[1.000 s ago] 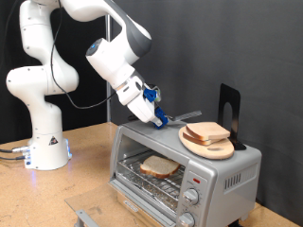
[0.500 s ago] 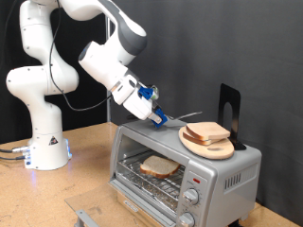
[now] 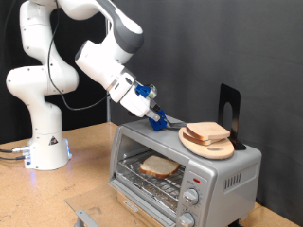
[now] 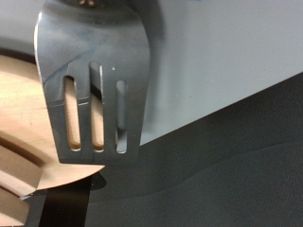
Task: Make a piece of toast with the oven
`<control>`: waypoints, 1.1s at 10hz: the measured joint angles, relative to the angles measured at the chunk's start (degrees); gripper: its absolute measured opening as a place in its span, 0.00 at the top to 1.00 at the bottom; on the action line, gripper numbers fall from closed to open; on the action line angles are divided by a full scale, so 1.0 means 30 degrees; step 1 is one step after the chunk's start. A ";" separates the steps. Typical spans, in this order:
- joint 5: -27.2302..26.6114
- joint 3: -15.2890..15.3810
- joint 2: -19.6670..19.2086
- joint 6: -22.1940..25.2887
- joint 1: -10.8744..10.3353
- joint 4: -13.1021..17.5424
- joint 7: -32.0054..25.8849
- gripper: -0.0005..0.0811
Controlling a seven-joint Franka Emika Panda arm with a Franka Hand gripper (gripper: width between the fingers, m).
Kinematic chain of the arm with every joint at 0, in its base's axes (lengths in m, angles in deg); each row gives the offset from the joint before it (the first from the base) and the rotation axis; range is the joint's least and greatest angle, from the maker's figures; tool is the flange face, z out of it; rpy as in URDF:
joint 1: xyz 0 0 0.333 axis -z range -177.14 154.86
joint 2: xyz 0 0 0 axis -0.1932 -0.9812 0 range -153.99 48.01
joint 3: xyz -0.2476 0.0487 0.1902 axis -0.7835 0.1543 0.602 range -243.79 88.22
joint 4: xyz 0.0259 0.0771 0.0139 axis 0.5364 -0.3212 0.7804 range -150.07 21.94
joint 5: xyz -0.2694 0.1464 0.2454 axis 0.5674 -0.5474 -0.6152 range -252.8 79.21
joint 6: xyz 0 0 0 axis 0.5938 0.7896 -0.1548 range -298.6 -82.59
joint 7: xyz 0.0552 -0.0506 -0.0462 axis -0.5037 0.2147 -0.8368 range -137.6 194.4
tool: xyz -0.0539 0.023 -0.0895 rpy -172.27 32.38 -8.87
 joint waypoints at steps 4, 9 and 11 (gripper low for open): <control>0.1542 -0.1914 0.1256 0.2752 0.0067 0.0039 0.2082 0.01; 0.4037 -0.3587 0.2553 0.5534 0.0583 -0.0044 0.4434 0.01; 0.3779 -0.5309 0.2983 0.6941 0.0897 -0.0585 0.2950 0.01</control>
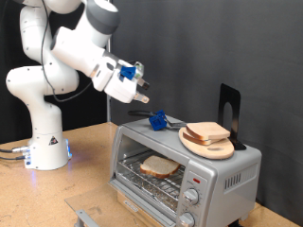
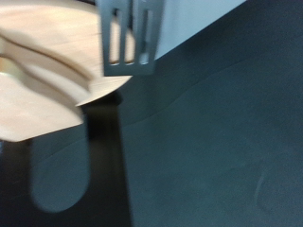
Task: Make a piece of toast with the oven
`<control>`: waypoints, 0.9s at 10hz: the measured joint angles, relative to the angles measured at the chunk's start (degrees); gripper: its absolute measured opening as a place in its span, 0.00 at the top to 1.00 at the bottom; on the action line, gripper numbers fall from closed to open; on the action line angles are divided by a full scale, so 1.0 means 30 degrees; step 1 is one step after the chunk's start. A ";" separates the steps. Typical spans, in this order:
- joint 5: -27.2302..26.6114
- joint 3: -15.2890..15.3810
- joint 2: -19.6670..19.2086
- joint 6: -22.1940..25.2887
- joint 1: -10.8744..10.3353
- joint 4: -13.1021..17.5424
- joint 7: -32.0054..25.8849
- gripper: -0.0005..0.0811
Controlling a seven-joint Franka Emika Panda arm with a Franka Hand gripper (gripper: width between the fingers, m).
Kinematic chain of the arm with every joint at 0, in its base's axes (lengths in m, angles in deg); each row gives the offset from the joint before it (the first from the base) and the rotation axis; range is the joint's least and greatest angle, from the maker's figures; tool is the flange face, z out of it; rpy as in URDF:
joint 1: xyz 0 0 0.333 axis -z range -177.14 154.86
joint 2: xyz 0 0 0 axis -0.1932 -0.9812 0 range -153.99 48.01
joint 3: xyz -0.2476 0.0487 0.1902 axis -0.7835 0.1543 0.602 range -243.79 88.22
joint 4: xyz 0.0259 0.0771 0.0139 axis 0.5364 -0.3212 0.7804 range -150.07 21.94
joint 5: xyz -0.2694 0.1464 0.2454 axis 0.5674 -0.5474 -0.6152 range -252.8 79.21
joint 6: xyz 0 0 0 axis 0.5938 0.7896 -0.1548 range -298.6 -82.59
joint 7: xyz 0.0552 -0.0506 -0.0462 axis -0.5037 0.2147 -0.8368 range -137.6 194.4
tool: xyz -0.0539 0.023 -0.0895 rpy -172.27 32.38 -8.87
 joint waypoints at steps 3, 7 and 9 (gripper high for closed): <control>0.1589 -0.2476 0.0425 0.2236 0.1125 -0.0481 -0.0277 0.01; 0.5863 -0.5712 0.0353 0.5975 0.2986 -0.0318 -0.0276 0.01; 0.7258 -0.6759 0.0202 0.7152 0.3692 -0.0085 -0.0262 0.01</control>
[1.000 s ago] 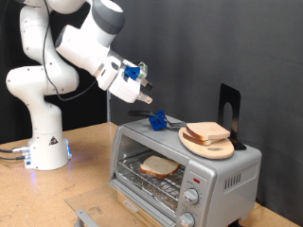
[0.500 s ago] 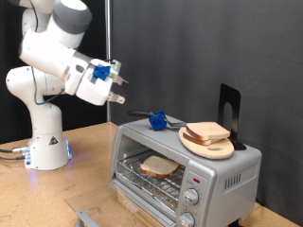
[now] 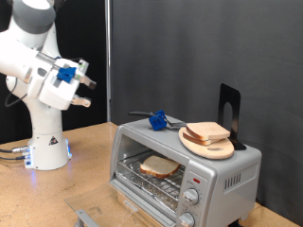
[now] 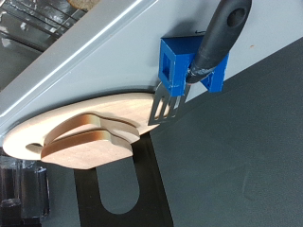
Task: Make a piece of toast with the oven
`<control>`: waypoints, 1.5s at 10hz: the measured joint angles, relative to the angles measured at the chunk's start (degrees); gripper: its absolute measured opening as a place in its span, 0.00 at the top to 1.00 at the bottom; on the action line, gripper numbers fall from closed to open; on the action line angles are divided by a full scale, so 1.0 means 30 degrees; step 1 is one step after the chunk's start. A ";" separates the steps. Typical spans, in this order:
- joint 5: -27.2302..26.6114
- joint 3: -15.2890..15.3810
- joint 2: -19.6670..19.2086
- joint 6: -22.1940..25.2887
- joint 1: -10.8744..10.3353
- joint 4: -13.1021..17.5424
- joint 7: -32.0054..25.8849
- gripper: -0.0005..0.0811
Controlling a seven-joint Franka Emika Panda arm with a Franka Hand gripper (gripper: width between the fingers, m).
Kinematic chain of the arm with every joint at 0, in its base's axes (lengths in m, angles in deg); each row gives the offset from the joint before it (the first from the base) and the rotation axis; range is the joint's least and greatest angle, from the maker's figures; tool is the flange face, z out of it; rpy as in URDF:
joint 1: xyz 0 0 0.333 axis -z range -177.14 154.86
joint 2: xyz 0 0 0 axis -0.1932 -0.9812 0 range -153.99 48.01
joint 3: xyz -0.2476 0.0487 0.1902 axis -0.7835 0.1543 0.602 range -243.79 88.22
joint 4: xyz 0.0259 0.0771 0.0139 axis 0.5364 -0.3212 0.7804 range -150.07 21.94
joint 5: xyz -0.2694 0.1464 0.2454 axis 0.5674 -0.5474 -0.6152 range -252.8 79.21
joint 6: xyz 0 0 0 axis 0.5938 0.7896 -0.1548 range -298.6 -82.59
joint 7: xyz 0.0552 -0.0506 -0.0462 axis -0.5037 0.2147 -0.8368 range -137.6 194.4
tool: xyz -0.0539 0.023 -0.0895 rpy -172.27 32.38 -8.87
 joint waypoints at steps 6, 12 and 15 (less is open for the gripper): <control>0.5835 -0.1323 -0.3196 0.5980 0.1063 0.2195 0.8118 0.01; 0.6866 -0.2380 -0.4981 0.9223 0.1951 0.3388 1.1730 0.01; 0.5679 -0.3257 -0.5819 0.5701 0.2809 0.3405 1.1121 0.01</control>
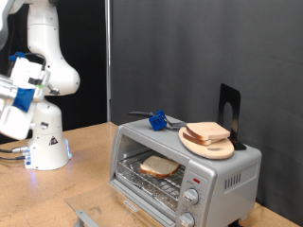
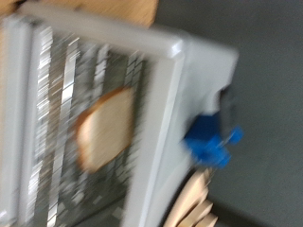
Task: Make a piece of toast with the oven
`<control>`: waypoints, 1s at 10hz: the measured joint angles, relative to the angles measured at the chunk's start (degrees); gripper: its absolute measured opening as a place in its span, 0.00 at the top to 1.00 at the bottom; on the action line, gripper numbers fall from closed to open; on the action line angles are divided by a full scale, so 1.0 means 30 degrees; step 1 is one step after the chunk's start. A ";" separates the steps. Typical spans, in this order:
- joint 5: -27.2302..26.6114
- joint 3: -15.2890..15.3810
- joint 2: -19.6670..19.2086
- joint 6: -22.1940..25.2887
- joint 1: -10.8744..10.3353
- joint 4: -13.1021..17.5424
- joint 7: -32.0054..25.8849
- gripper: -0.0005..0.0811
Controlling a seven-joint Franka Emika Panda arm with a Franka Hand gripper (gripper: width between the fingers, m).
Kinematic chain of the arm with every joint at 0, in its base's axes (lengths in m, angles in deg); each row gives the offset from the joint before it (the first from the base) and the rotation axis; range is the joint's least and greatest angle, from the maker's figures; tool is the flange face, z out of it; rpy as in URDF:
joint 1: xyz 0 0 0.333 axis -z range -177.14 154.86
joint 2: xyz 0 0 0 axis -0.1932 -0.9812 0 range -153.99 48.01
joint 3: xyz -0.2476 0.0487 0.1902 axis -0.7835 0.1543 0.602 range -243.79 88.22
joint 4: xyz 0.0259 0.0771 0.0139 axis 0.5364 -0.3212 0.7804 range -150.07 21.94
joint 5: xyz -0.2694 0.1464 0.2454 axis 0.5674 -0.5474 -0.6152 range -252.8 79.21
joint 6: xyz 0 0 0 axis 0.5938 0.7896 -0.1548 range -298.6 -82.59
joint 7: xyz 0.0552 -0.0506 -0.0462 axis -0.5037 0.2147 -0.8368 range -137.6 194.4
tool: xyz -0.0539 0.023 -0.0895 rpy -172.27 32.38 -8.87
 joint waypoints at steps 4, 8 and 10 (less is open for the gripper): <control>-0.1032 -0.0750 -0.3047 -0.0585 0.0061 0.1931 -0.1549 0.01; -0.1055 -0.0716 -0.2969 -0.1575 0.0052 0.1366 -0.2160 0.01; -0.1553 -0.0404 -0.3549 -0.3859 -0.0085 0.0758 -0.2643 0.01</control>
